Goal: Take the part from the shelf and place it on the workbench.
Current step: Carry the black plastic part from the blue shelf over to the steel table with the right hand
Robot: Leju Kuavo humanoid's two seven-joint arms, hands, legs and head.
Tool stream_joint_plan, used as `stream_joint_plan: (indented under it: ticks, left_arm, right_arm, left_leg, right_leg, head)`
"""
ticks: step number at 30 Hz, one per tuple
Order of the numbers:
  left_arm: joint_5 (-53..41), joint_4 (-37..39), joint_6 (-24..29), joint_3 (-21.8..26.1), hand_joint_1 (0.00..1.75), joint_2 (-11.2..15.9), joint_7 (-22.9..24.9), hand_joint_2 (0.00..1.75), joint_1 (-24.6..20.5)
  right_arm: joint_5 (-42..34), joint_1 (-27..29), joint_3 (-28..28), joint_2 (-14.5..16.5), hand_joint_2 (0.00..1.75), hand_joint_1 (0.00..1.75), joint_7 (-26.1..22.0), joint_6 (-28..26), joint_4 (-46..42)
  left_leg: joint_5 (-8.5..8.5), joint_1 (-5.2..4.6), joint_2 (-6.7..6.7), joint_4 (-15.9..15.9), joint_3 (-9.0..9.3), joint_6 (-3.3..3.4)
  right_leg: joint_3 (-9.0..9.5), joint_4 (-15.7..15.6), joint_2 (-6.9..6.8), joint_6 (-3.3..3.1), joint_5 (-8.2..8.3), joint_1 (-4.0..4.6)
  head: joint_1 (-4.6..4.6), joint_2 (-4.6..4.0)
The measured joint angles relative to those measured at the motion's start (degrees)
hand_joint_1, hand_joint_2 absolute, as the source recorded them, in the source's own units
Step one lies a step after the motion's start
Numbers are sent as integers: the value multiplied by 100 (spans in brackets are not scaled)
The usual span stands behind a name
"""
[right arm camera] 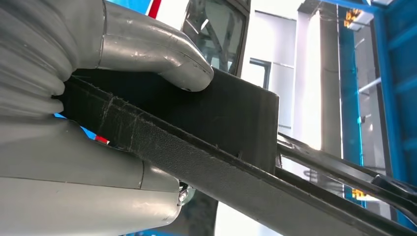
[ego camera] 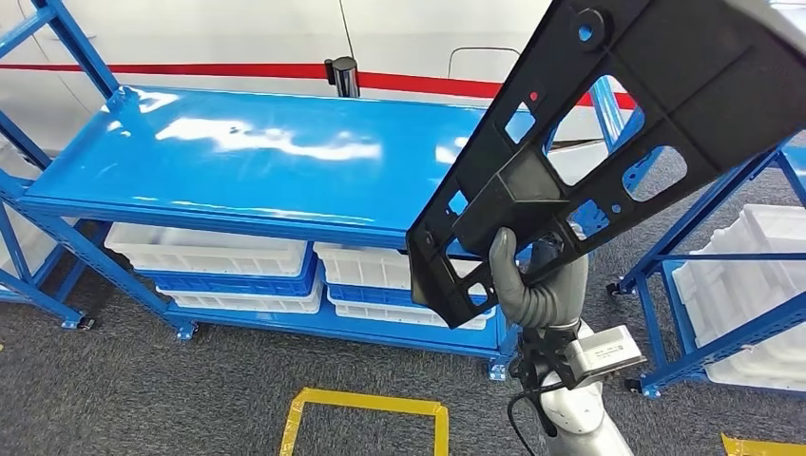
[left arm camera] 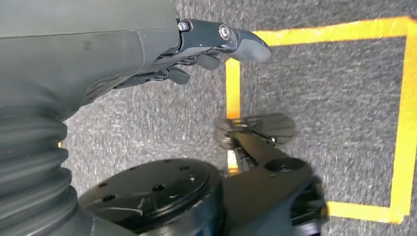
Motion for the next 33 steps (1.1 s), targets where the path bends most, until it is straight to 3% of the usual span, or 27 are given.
stream_joint_plan:
  ticks: [2,3,4,7,8,12,13,15,17,18,19,21,22,24,27,29,30,32,33]
  left_arm:
    - [-4,0,-1,-1,0,-1,0,175,1]
    - [-7,0,-1,-2,0,-1,0,175,2]
    - [-8,-1,-1,-2,0,0,-1,175,2]
    - [-13,-2,-1,-2,0,2,-11,175,-2]
    - [-14,-2,-1,-2,0,2,-15,175,-5]
    - [-15,-1,-1,-2,0,-1,-17,175,-5]
    - [-16,-1,-1,-1,0,-1,-18,175,-6]
    - [-21,-2,-1,0,0,1,-20,175,-10]
    - [-31,-2,-2,1,0,2,-20,175,-10]
    - [-37,-2,-3,1,0,1,-20,175,-9]
    - [-38,-1,-3,1,0,-2,-20,175,-9]
    - [-41,-1,-3,1,0,-11,-21,175,-8]
    - [-41,-2,-3,1,0,-16,-21,175,-9]
    - [-50,-4,-3,1,0,-20,-23,175,-9]
    - [-63,-3,-3,-1,0,-17,-25,175,-3]
    - [-67,1,-3,-2,0,-17,-22,175,5]
    - [-67,2,-3,-2,0,-16,-19,175,9]
    - [-67,2,-3,-2,0,-16,-14,175,12]
    - [-69,2,-3,-2,0,-16,-13,175,12]
  right_arm:
    - [5,11,0,4,175,175,-2,0,0]
    - [8,20,0,4,175,175,-2,0,0]
    - [13,29,1,4,175,175,-3,0,0]
    - [41,40,0,3,175,175,-16,-1,-4]
    - [51,39,-1,4,175,175,-22,-2,-7]
    - [76,44,2,5,175,175,-31,-4,-11]
    - [79,43,1,5,175,175,-32,-6,-11]
    - [87,45,-2,2,175,175,-36,-13,-11]
    - [98,63,-3,-2,175,175,-39,-20,-11]
    - [102,76,-3,-4,175,175,-39,-21,-11]
    - [104,84,-3,-7,175,175,-39,-22,-11]
    - [107,88,-3,-9,175,175,-40,-24,-13]
    - [110,89,-3,-9,175,175,-42,-24,-15]
    - [125,91,-5,-10,175,175,-46,-32,-24]
    - [147,96,-8,-8,175,175,-48,-54,-28]
    - [170,97,-9,3,175,175,-49,-66,-31]
    - [180,99,-10,11,175,175,-50,-73,-32]
    - [189,109,-10,25,175,175,-51,-86,-35]
    - [191,116,-10,27,175,175,-51,-94,-35]
  left_leg:
    - [-312,1,0,617,-151,-25]
    - [-315,1,0,660,-92,-25]
    - [-224,1,0,477,83,-15]
    - [81,-11,-7,-593,811,52]
    - [111,-24,-9,-791,922,82]
    - [210,-47,3,-924,890,233]
    - [251,-34,11,-944,863,277]
    - [335,-20,24,-960,771,336]
    - [416,-20,26,-958,651,353]
    - [457,-20,26,-957,593,347]
    - [495,-19,27,-956,546,336]
    - [569,-14,23,-953,473,298]
    - [602,-15,19,-957,454,270]
    - [661,-30,16,-962,437,202]
    - [750,-29,19,-998,427,102]
    - [610,-11,15,-866,345,51]
    - [407,-5,13,-629,246,27]
    - [-132,-4,11,156,-23,-7]
    - [-314,-4,11,516,-122,-14]
  right_leg:
    - [-85,13,0,-5,56,16]
    - [-119,21,0,1,76,23]
    - [-146,33,2,10,90,26]
    - [-193,84,5,45,115,46]
    - [-212,100,4,69,129,59]
    - [-321,146,5,193,158,47]
    - [-394,269,10,202,69,38]
    - [-674,880,17,176,-293,20]
    - [-958,1635,18,166,-646,5]
    - [-982,1787,18,194,-712,0]
    - [-885,1699,18,238,-689,-4]
    - [-347,886,17,335,-468,-13]
    - [-88,466,17,343,-375,-7]
    - [159,-6,27,288,-248,18]
    - [88,-2,33,142,-155,47]
    - [51,-6,24,45,-75,24]
    - [21,-9,20,4,-29,14]
    - [-58,1,18,-36,45,31]
    - [-102,6,17,-42,75,46]
  head:
    - [0,0]
    - [-1,0]
    - [-2,0]
    - [-1,0]
    - [2,0]
    - [5,0]
    - [16,0]
    - [44,0]
    - [59,0]
    - [59,0]
    - [61,0]
    - [61,0]
    - [56,0]
    - [52,0]
    - [47,0]
    - [44,0]
    - [39,0]
    - [33,0]
    - [33,0]
